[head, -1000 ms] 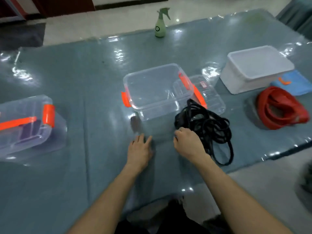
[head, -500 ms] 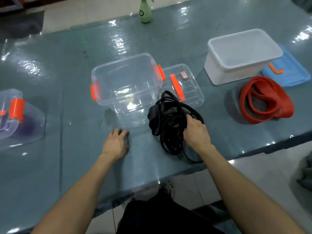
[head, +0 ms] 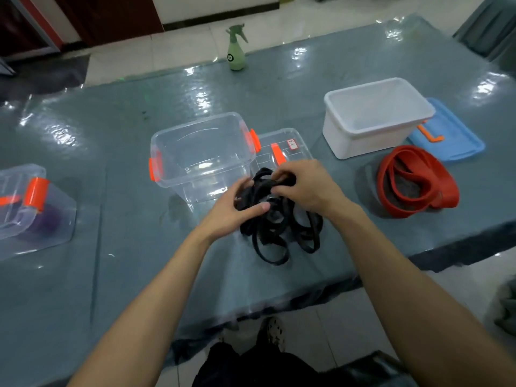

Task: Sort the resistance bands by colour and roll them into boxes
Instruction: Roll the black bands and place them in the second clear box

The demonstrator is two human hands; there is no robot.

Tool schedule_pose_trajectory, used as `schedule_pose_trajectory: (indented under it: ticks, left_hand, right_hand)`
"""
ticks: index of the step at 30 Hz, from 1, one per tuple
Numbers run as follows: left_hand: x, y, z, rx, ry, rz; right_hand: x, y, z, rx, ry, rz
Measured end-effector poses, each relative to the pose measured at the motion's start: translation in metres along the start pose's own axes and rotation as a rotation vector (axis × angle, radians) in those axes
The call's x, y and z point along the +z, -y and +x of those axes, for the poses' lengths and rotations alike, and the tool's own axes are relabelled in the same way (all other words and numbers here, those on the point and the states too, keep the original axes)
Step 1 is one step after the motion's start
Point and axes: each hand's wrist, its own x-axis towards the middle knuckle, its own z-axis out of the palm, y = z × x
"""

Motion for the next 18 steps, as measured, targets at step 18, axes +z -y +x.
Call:
schedule_pose_trajectory:
  ticks: [18]
  left_hand:
    - [-0.242,-0.067,-0.125,0.225,-0.599,-0.058]
  right_hand:
    - [0.139,0.099,0.079,-0.115,0.384,-0.065]
